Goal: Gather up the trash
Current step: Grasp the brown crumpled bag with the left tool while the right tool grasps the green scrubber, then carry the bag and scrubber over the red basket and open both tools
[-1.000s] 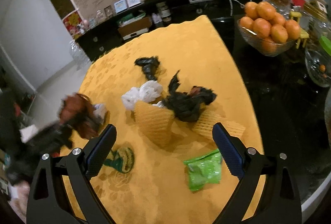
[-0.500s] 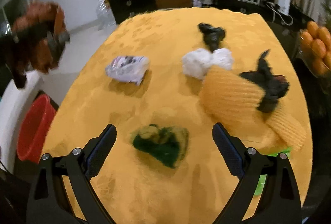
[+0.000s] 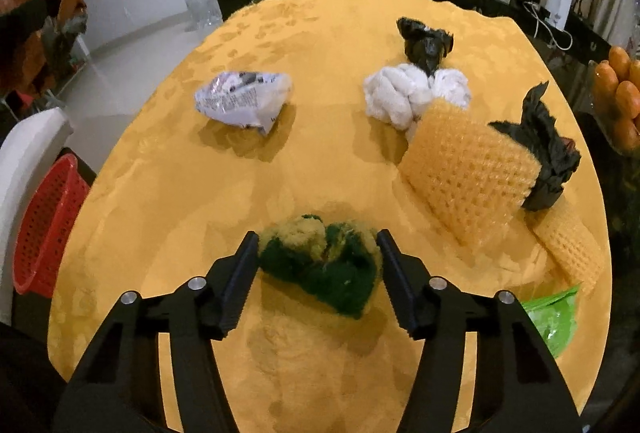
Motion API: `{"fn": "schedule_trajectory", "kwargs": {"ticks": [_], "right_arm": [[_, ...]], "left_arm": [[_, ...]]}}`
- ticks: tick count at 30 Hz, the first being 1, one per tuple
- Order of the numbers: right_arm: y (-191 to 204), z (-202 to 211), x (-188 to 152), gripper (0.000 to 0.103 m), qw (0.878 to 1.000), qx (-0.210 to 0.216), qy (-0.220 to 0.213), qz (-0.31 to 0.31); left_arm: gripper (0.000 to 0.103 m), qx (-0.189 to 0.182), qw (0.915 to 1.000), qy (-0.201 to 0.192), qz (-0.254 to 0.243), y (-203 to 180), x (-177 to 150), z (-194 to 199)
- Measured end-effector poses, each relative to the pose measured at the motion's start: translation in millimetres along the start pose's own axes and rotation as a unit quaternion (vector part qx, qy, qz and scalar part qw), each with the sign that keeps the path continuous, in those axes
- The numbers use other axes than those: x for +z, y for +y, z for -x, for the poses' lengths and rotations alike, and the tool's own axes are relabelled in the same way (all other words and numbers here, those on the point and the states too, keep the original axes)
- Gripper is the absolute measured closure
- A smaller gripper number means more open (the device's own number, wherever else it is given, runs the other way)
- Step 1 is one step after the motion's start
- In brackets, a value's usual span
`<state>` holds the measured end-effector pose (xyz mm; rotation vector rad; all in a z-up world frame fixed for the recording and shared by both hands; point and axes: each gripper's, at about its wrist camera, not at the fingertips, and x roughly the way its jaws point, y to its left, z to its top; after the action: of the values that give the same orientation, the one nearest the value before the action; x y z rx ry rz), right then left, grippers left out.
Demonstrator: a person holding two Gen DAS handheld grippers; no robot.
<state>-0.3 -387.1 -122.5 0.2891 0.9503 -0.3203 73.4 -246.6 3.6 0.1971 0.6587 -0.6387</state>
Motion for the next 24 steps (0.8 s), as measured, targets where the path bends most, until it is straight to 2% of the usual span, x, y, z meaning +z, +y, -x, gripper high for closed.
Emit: {"fn": "schedule_trajectory", "kwargs": {"ticks": [15, 24], "right_arm": [[4.0, 64.3, 36.6, 0.046, 0.994, -0.001, -0.104, -0.015], [34.6, 95.0, 55.0, 0.046, 0.989, 0.024, -0.145, -0.001]], "left_arm": [[0.055, 0.021, 0.9996, -0.017, 0.005, 22.2, -0.7, 25.0], [0.055, 0.056, 0.9979, -0.025, 0.020, 44.9, -3.8, 53.4]]}}
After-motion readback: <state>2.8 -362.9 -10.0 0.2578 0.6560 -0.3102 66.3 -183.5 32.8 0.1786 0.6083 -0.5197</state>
